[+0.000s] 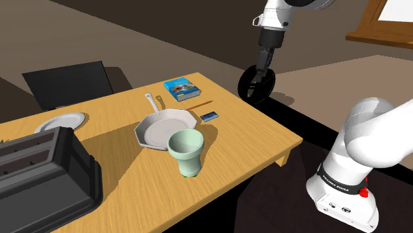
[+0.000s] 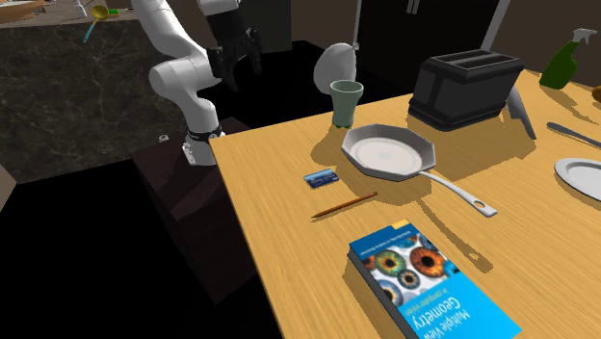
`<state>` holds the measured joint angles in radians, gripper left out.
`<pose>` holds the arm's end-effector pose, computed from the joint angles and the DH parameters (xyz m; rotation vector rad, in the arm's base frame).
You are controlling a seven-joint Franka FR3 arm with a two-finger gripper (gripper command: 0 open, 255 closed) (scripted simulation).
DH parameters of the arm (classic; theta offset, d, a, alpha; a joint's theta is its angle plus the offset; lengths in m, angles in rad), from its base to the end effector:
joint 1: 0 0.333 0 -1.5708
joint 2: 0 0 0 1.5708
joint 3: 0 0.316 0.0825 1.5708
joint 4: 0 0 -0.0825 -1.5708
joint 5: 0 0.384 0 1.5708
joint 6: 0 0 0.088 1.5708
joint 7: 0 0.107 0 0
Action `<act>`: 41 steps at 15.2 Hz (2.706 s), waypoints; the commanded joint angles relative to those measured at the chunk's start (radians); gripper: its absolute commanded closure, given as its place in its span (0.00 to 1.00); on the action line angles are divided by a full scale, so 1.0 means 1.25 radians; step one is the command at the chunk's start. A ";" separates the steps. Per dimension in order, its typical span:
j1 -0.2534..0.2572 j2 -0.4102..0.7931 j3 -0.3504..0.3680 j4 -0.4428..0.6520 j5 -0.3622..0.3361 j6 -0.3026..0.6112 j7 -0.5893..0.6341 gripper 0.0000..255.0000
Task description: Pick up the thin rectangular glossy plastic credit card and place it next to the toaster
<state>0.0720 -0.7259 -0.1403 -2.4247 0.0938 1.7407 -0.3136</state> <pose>0.3363 -0.0231 0.5523 -2.9374 -0.3907 -0.1008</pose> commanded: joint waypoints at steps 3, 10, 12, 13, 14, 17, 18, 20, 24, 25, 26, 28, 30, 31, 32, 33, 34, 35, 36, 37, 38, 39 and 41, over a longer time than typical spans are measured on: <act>0.047 0.046 -0.072 -0.068 0.012 0.158 -0.182 0.00; 0.182 0.218 -0.214 -0.076 0.116 0.381 -0.534 0.00; 0.234 0.278 -0.258 -0.058 0.173 0.425 -0.651 0.00; 0.261 0.310 -0.280 -0.046 0.207 0.443 -0.712 0.00; 0.289 0.343 -0.302 -0.032 0.245 0.457 -0.776 0.00; 0.363 0.448 -0.357 0.022 0.378 0.472 -0.976 0.00; 0.381 0.485 -0.369 0.043 0.426 0.469 -1.043 0.00; 0.406 0.560 -0.382 0.090 0.520 0.451 -1.173 0.00; 0.408 0.620 -0.369 0.119 0.593 0.446 -1.255 0.00; 0.410 0.629 -0.366 0.120 0.604 0.450 -1.262 0.00; 0.412 0.638 -0.363 0.120 0.616 0.455 -1.269 0.00; 0.415 0.657 -0.356 0.122 0.640 0.464 -1.283 0.00; 0.417 0.672 -0.350 0.124 0.659 0.471 -1.293 0.00; 0.417 0.672 -0.350 0.124 0.659 0.471 -1.293 0.00; 0.417 0.672 -0.350 0.124 0.659 0.471 -1.293 0.00; 0.417 0.672 -0.350 0.124 0.659 0.471 -1.293 0.00; 0.417 0.672 -0.350 0.124 0.659 0.471 -1.293 0.00; 0.417 0.672 -0.350 0.124 0.659 0.471 -1.293 0.00; 0.417 0.672 -0.350 0.124 0.659 0.471 -1.293 0.00; 0.417 0.672 -0.350 0.124 0.659 0.471 -1.293 0.00; 0.417 0.672 -0.350 0.124 0.659 0.471 -1.293 1.00; 0.417 0.672 -0.350 0.124 0.659 0.471 -1.293 1.00; 0.417 0.672 -0.350 0.124 0.659 0.471 -1.293 1.00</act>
<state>0.5929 0.1142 -0.5783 -2.2691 0.9172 2.3293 -1.9301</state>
